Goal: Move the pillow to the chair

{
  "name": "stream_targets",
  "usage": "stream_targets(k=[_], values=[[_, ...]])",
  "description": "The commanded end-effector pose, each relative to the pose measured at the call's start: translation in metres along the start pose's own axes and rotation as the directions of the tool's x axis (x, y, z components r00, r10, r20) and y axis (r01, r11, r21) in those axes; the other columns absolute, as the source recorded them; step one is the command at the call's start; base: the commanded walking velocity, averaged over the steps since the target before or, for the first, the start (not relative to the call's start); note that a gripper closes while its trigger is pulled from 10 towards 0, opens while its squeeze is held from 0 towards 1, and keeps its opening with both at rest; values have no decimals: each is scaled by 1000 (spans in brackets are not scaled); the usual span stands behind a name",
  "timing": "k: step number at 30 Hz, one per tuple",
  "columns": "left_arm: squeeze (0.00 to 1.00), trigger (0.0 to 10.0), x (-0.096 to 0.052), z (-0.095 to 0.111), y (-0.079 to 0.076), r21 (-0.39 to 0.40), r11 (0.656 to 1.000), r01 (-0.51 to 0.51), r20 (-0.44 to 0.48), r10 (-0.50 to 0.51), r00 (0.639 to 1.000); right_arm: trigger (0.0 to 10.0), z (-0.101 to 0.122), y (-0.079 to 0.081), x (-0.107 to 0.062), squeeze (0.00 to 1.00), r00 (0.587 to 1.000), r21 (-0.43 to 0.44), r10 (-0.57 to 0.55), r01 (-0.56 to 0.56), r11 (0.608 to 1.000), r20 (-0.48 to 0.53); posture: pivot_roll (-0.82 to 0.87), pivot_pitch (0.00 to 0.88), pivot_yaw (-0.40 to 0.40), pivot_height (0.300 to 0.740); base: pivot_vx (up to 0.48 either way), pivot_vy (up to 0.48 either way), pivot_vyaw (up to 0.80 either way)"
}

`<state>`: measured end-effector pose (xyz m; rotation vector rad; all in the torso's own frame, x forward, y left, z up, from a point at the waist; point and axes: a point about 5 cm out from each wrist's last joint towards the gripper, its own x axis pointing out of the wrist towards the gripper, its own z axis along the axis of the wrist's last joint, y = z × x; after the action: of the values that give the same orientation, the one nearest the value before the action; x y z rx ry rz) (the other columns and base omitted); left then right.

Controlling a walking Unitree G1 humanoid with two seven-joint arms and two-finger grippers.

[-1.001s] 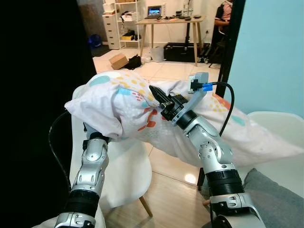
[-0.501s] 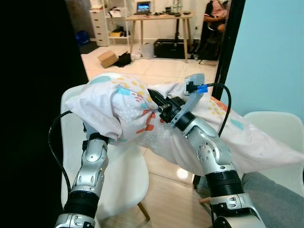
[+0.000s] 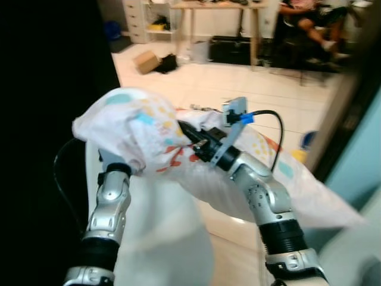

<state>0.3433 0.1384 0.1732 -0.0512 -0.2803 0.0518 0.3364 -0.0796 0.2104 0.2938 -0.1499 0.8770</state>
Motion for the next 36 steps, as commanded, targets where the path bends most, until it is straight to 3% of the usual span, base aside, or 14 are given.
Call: stream_targets(k=[1, 5, 10, 16, 19, 22, 28, 35, 36], values=[[0, 10000, -2, 0, 0, 23, 1000, 13, 2, -13, 1000, 10000, 11, 26, 18, 0, 988, -35, 149, -147, 988, 35, -256, 0, 65, 738, 0, 0, 0], [0, 10000, -3, -1, -1, 25, 1000, 15, -3, -15, 1000, 10000, 4, 26, 17, 0, 989, -50, 145, -146, 988, -21, -256, 0, 65, 738, 0, 0, 0], [0, 10000, -4, -2, -1, 32, 999, 6, -8, -6, 1000, 10000, -11, 36, 14, 0, 970, -69, 211, -220, 973, -121, -256, 1, 59, 738, 0, 0, 0], [0, 10000, -6, -12, 1, 46, 999, -4, -53, 6, 999, 10000, -23, 34, 15, 0, 964, -81, 182, -201, 976, -196, -256, 0, 57, 723, 0, 0, 0], [0, 10000, -7, -14, 1, 43, 999, -2, -63, 5, 998, 10000, -24, 33, 15, 0, 964, -79, 172, -191, 978, -202, -256, 0, 57, 718, 0, 0, 0], [0, 10000, -12, -32, 1, -51, 999, -14, -156, 6, 988, 10000, -25, 28, 17, 0, 968, -88, 132, -154, 984, -216, -257, 1, 52, 698, 0, 0, 0], [0, 10000, -16, -39, 2, -169, 984, -47, -194, 14, 981, 10000, -18, 24, 18, 0, 978, -109, 100, -121, 987, -181, -255, 0, 46, 669, 0, 0, 0], [0, 10000, -21, -54, 10, -138, 986, -95, -257, 57, 965, 10000, -16, 33, 20, 0, 974, -75, 168, -181, 981, -152, -257, 0, 49, 639, 0, 0, 0], [0, 10000, -25, -64, 15, -92, 988, -127, -314, 92, 945, 10000, -24, 41, 19, 0, 961, -69, 205, -220, 973, -184, -256, 0, 49, 629, 0, 0, 0]])
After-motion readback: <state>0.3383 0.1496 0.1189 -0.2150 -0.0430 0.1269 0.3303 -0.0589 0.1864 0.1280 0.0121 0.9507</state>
